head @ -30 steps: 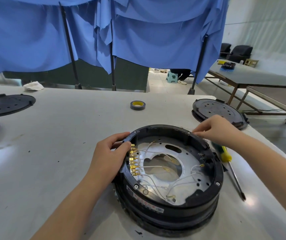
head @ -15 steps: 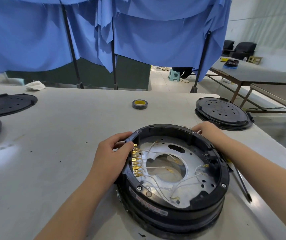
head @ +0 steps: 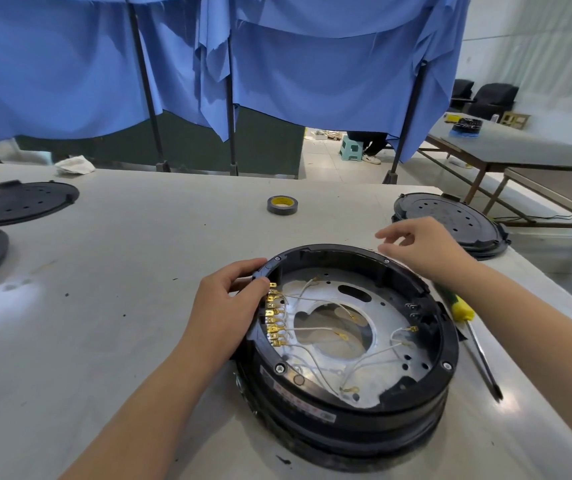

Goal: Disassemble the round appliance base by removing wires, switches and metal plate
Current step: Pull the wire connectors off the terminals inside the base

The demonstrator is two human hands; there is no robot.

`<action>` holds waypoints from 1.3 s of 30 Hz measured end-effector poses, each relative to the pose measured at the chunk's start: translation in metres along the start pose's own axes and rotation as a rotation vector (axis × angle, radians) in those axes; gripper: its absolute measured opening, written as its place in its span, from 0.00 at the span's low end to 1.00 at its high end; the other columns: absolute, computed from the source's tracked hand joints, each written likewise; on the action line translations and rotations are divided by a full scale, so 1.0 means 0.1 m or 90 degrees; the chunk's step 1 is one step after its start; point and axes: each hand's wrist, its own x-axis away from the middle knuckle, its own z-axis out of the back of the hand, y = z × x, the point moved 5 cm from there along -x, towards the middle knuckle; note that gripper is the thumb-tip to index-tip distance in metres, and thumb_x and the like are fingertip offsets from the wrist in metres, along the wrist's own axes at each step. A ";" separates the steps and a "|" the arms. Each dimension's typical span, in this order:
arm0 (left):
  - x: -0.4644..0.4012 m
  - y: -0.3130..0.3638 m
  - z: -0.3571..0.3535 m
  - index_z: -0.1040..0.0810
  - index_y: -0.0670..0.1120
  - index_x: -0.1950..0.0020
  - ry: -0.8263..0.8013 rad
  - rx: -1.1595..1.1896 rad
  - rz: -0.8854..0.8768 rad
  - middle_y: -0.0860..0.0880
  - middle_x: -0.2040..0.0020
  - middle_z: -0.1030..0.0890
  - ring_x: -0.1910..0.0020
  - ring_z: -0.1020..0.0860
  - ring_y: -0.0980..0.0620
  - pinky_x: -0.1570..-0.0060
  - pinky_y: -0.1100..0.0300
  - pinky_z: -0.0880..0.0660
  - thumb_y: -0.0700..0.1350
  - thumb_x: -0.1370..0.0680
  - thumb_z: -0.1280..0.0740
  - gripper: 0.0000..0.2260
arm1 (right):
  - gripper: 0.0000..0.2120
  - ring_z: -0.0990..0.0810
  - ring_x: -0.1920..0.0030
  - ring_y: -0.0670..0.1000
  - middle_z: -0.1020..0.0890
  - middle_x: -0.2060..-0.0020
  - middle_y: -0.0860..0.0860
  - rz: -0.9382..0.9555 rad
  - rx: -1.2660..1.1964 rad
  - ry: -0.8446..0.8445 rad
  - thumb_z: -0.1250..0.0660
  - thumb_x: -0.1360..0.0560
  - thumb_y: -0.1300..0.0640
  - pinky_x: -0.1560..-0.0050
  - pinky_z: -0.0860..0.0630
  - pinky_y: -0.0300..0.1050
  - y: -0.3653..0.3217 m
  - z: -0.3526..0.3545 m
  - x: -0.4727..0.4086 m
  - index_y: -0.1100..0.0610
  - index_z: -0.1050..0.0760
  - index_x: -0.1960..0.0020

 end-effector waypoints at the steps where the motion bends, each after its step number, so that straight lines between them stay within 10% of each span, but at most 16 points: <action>1: 0.00 0.00 0.00 0.18 0.58 0.50 0.001 0.001 0.001 0.52 0.55 0.15 0.62 0.18 0.62 0.68 0.72 0.26 0.38 0.24 0.32 0.13 | 0.07 0.24 0.63 0.42 0.19 0.61 0.42 0.011 -0.018 0.019 0.31 0.25 0.56 0.56 0.29 0.41 -0.08 0.06 0.01 0.50 0.18 0.48; 9: 0.01 -0.01 0.01 0.18 0.60 0.52 -0.001 -0.011 0.007 0.55 0.57 0.15 0.59 0.17 0.60 0.66 0.72 0.25 0.40 0.24 0.31 0.13 | 0.05 0.22 0.58 0.38 0.18 0.58 0.39 0.169 -0.115 -0.035 0.31 0.26 0.54 0.58 0.26 0.28 -1.11 0.01 0.47 0.47 0.17 0.52; 21: -0.01 -0.02 0.00 0.17 0.51 0.44 -0.010 -0.016 -0.015 0.51 0.55 0.14 0.55 0.17 0.56 0.54 0.65 0.23 0.37 0.25 0.32 0.13 | 0.02 0.21 0.61 0.43 0.17 0.62 0.45 0.248 -0.110 -0.272 0.28 0.29 0.54 0.56 0.23 0.40 -1.52 -0.51 0.95 0.51 0.17 0.58; 39: -0.01 -0.01 -0.01 0.17 0.51 0.46 0.003 -0.002 -0.023 0.53 0.58 0.15 0.63 0.19 0.63 0.62 0.73 0.25 0.36 0.25 0.32 0.12 | 0.06 0.25 0.64 0.44 0.23 0.67 0.40 0.250 -0.107 -0.203 0.28 0.32 0.51 0.59 0.25 0.48 -1.41 -0.64 0.97 0.44 0.23 0.67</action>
